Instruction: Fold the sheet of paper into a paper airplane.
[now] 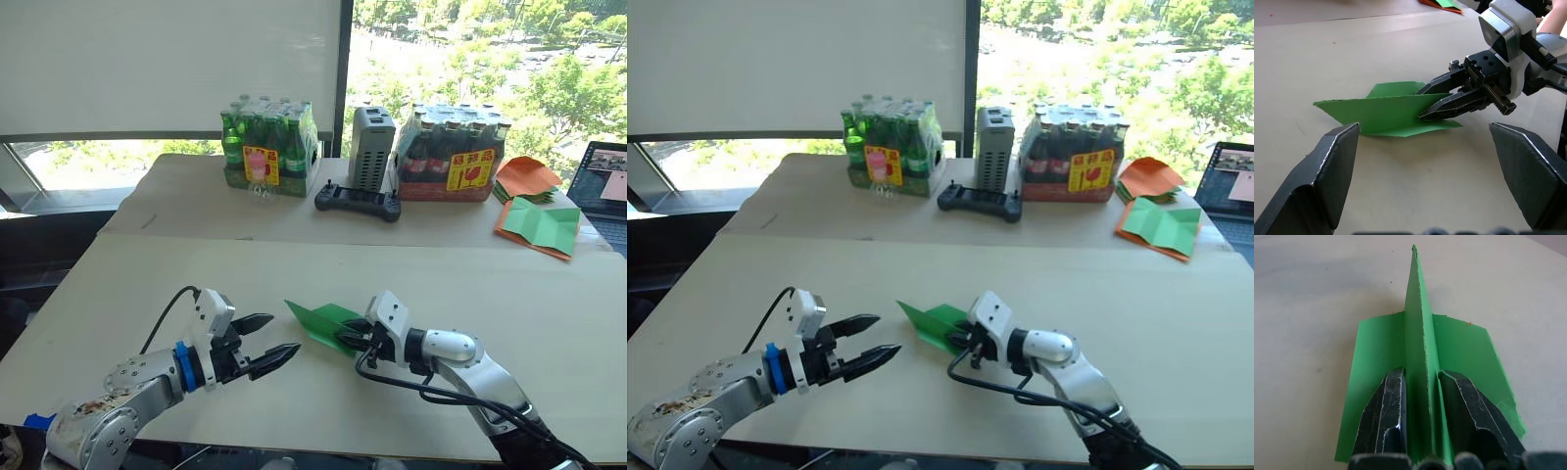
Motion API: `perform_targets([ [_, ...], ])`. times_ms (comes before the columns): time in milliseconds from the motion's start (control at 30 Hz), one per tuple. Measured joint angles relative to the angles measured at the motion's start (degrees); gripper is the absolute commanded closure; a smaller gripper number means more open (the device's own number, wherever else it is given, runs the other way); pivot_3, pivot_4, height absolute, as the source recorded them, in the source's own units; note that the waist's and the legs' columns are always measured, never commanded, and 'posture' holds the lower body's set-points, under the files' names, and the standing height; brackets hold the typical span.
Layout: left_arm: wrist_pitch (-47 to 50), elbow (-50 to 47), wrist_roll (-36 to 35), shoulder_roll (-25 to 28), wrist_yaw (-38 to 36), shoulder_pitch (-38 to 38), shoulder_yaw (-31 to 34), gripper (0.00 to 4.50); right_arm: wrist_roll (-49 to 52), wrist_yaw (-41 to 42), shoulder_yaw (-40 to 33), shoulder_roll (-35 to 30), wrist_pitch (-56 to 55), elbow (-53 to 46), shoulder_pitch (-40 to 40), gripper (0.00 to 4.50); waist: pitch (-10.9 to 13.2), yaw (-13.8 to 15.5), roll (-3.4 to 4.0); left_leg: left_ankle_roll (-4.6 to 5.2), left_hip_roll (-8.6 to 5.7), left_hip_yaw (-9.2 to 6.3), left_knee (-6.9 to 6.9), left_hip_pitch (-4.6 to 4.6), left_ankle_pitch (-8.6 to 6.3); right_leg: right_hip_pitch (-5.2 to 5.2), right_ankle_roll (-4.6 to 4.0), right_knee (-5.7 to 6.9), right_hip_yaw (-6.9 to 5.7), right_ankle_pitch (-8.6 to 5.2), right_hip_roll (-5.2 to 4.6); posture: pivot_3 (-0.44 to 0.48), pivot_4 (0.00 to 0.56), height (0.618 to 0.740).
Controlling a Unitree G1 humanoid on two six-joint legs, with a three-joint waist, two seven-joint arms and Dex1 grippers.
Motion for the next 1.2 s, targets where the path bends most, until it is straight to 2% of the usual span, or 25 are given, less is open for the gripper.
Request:
perform_targets([
  [33, -0.06, 0.0, 0.0, 0.01, -0.06, -0.03, 0.0, 0.0, -0.03, 0.0, 0.0, 0.03, 0.0, 0.01, -0.03, 4.46, 0.0, 0.0, 0.0, 0.0, 0.0, 0.0, 0.0, 0.0, 0.0, 0.0, 0.0, 0.0, 0.0, 0.0, 0.0, 0.0, 0.15, 0.675],
  [300, -0.06, 0.0, -0.09, 0.01, -0.07, -1.55, 0.0, 0.0, -0.07, -0.03, -0.14, 0.05, 0.0, 0.04, -0.29, 4.46, 0.0, -0.03, 0.0, 0.0, 0.0, 0.0, 0.0, 0.0, 0.0, -0.01, 0.0, 0.01, 0.0, 0.0, 0.0, 0.0, 0.15, 0.675],
  [433, -0.06, -0.03, -0.11, 0.02, -0.47, -2.05, -0.16, 0.0, 1.87, -1.15, -3.02, 0.89, 1.46, -1.01, -0.43, 4.46, 0.0, 0.02, 0.0, 0.0, 0.0, 0.0, 0.0, -0.01, 0.0, 0.0, 0.0, 0.0, 0.0, 0.0, 0.0, 0.0, 0.15, 0.675],
  [600, -0.09, -0.43, -0.03, 0.01, -0.72, -4.67, -1.95, 0.0, 3.1, -8.27, -12.34, 1.31, 5.12, -0.47, -4.17, 4.46, 0.0, 0.07, 0.0, 0.0, -0.02, 0.0, 0.03, -0.02, 0.0, 0.0, 0.0, 0.01, 0.0, 0.0, 0.0, 0.0, 0.15, 0.675],
  [733, -0.25, -1.87, -0.02, 0.26, -0.88, -7.12, -2.99, 0.0, 0.31, -19.52, -21.16, 0.56, 9.57, 3.39, -7.67, 4.46, 0.0, 0.14, 0.0, 0.0, -0.02, 0.0, -0.01, -0.03, 0.0, -0.02, 0.0, 0.03, 0.0, 0.0, -0.01, 0.0, 0.15, 0.675],
  [833, -0.89, -3.42, 1.07, 2.51, -2.02, -8.65, -4.39, 0.0, -1.32, -27.49, -27.5, 0.6, 14.61, 5.23, -7.95, 4.46, 0.0, 0.14, 0.0, -0.01, 0.0, 0.01, -0.03, -0.07, 0.01, -0.06, -0.01, 0.04, 0.01, 0.0, -0.02, 0.0, 0.15, 0.675],
  [1000, -5.55, -3.25, 6.67, 4.74, -5.41, -10.2, -8.22, 0.0, -1.14, -31.43, -31.39, 1.08, 19.22, 6.23, -5.48, 4.46, 0.06, -0.27, 0.1, 0.0, 0.01, 0.15, 0.0, -0.07, 0.01, -0.07, -0.01, 0.04, 0.13, -0.01, -0.02, 0.0, 0.15, 0.675],
  [1200, -9.28, -0.9, 9.34, 5.1, -9.12, -10.24, -10.24, 0.0, -1.24, -31.89, -31.72, -0.06, 19.88, 7.81, -5.24, 4.46, 0.17, -0.17, 0.29, 0.0, 0.0, 0.16, 0.0, -0.06, 0.01, -0.07, -0.01, 0.06, 0.14, -0.01, -0.02, 0.0, 0.15, 0.675],
])
